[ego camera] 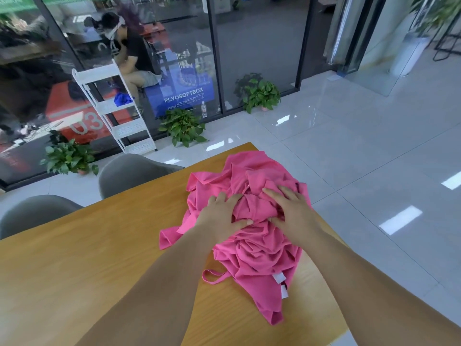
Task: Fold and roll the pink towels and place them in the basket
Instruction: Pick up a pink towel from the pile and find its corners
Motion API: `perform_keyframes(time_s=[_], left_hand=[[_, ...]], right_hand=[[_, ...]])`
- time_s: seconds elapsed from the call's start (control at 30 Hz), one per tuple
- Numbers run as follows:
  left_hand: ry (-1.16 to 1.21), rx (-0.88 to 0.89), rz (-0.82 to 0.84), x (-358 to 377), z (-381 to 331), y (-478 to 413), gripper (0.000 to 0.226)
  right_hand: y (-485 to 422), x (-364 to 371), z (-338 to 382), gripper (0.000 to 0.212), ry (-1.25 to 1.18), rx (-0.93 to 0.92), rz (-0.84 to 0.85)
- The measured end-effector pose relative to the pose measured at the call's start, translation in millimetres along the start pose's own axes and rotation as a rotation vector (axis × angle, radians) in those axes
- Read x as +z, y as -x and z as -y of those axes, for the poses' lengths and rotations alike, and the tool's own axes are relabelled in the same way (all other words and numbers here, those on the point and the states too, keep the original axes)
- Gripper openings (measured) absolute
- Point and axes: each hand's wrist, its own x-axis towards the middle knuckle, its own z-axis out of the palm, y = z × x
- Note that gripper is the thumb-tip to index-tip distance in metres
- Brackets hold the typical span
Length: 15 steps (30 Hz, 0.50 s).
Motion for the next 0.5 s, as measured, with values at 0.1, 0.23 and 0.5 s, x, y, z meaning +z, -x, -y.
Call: perform_keyframes(time_s=[0.1, 0.23, 0.5], left_hand=[[0.131, 0.006, -0.077, -9, 4, 10, 0.093], [0.289, 0.02, -0.188, -36, 7, 27, 0.097], [0.416, -0.027, -0.329, -94, 9, 67, 0.099]], right_hand=[[-5, -12, 10, 0.077, -0.037, -0.022, -0.064], [-12, -40, 27, 0.069, -0.151, -0.101, -0.101], [-13, -89, 89, 0.072, -0.449, -0.163, -0.17]])
